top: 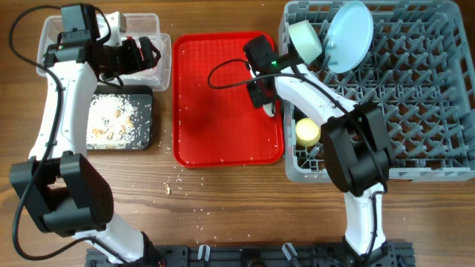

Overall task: Sort waste into correct bins and load items into the dishwasher rack
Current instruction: 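Grasp the white spoon on the red tray with the right gripper, then place the spoon in the rack and release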

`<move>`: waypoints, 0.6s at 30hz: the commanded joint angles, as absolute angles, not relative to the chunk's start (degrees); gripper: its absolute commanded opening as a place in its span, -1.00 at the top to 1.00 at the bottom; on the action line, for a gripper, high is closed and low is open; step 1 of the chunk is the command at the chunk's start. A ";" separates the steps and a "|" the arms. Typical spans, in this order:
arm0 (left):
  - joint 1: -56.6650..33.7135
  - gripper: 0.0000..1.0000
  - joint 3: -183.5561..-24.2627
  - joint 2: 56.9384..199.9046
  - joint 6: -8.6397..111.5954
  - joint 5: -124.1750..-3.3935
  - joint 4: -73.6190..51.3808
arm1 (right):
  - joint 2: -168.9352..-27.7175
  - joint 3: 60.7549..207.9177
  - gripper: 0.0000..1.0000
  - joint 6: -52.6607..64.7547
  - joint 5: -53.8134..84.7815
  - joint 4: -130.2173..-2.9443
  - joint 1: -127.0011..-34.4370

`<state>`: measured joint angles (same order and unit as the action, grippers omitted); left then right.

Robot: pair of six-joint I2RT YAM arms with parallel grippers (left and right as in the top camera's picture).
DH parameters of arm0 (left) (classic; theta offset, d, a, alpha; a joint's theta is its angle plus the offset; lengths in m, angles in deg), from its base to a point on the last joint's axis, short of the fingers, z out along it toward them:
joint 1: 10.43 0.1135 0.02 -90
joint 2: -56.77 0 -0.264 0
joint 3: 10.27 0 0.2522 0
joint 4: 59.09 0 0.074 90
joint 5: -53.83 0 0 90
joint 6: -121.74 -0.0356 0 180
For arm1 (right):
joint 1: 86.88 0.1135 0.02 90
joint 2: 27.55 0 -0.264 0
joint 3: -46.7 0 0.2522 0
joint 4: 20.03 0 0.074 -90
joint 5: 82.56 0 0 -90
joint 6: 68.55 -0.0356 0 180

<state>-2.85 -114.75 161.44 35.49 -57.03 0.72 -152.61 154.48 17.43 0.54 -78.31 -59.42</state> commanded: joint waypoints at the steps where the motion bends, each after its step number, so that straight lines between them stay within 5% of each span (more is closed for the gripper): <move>1: -2.63 -1.00 -115.01 160.69 35.01 -57.10 0.56 | -154.86 154.59 -0.09 17.22 3.17 -80.58 -59.53; 8: -2.63 -1.00 -115.01 160.69 35.01 -57.10 0.56 | -154.86 154.59 0.07 17.78 7.58 -85.74 -59.53; 13: -2.63 -1.00 -115.01 160.69 35.01 -57.10 0.56 | -154.86 154.59 0.62 15.36 7.50 -84.97 -59.55; 18: -2.63 -1.00 -115.01 160.69 35.01 -57.10 0.56 | -154.77 154.65 0.66 15.34 7.43 -84.84 -59.53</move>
<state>-2.85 -114.75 161.44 35.49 -57.01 0.72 -153.83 154.48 16.34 7.23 -84.78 -59.18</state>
